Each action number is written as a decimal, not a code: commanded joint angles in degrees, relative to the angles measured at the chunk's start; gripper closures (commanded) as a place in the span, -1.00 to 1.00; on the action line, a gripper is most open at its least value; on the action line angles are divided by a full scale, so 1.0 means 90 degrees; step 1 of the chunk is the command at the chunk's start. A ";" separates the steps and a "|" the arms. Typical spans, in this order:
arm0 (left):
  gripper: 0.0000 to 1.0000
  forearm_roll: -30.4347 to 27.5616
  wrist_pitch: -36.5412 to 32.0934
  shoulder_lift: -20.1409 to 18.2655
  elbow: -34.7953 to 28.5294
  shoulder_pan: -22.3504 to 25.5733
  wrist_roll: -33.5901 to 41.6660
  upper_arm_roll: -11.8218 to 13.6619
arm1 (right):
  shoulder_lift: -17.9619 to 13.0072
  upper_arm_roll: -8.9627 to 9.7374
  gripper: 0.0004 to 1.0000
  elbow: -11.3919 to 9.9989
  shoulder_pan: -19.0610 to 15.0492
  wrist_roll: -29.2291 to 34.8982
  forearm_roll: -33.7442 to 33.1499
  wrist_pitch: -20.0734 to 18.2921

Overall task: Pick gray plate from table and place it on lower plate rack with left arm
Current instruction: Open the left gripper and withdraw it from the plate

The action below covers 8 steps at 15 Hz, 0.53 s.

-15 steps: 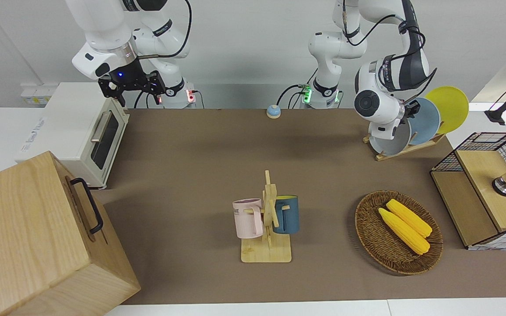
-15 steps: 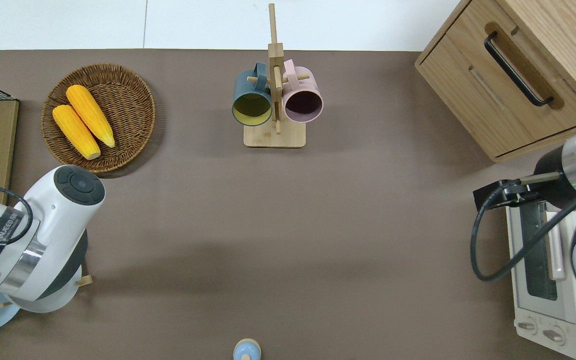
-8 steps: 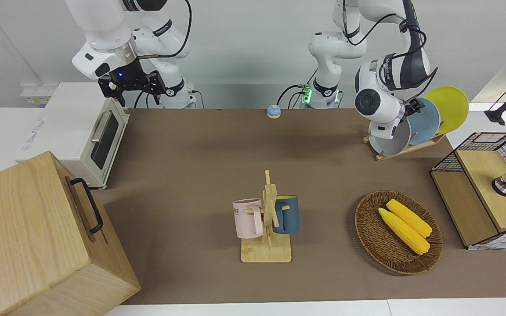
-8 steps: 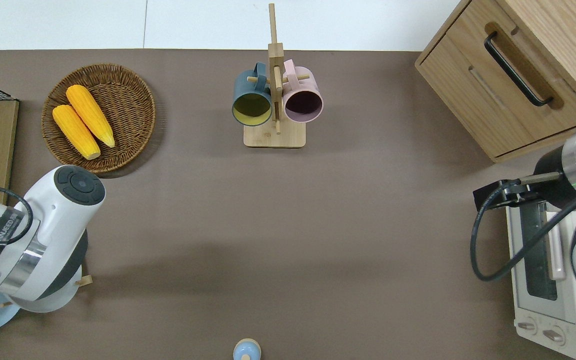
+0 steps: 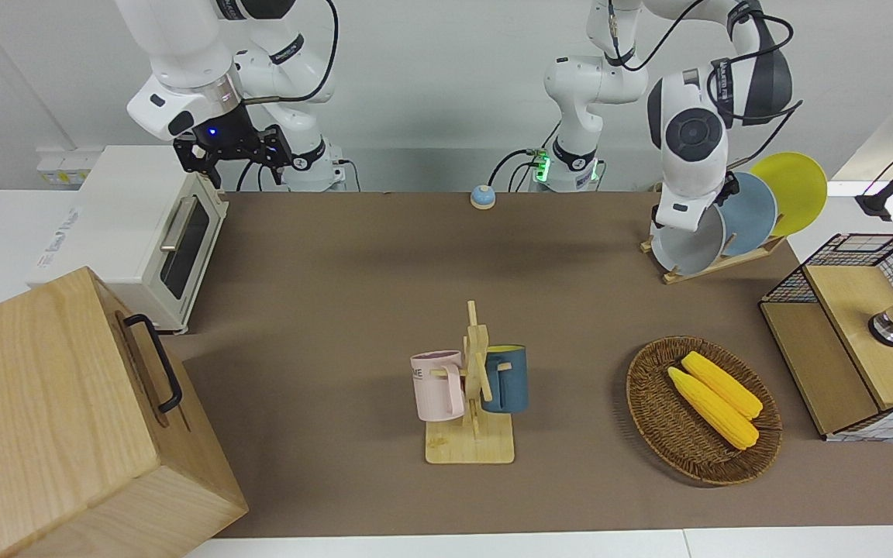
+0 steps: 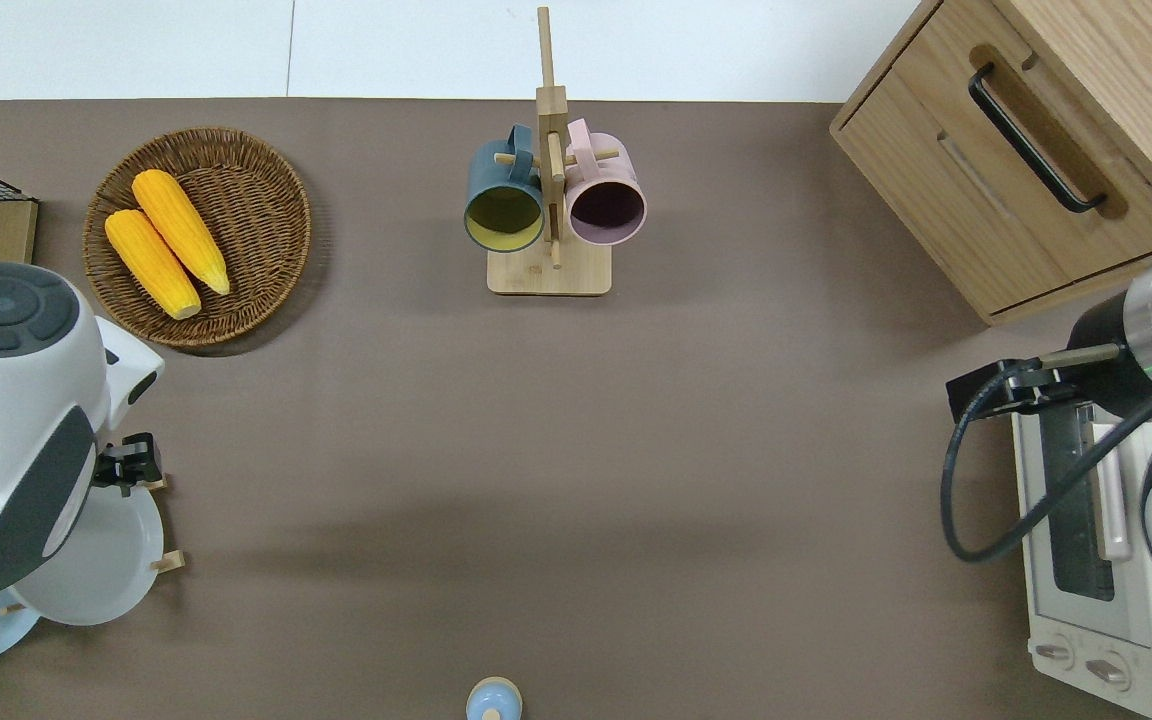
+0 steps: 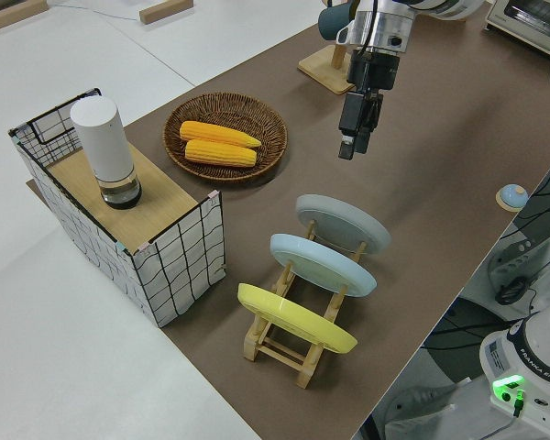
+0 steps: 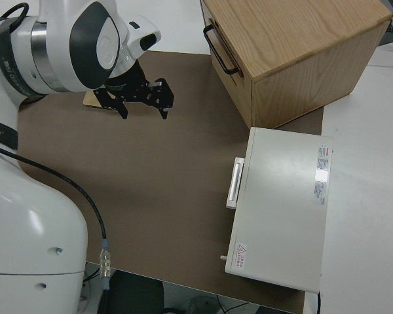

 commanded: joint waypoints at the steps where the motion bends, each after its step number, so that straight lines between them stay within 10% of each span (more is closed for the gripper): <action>1: -1.00 -0.0988 0.0161 0.0024 0.0437 0.0080 0.0145 0.0001 | -0.0013 0.0135 -0.97 0.0046 -0.0147 0.0075 -0.0031 -0.0069; 8: -1.00 -0.2327 0.0357 0.0015 0.1081 0.0401 0.0837 -0.0048 | -0.0013 0.0135 -0.97 0.0046 -0.0147 0.0075 -0.0031 -0.0069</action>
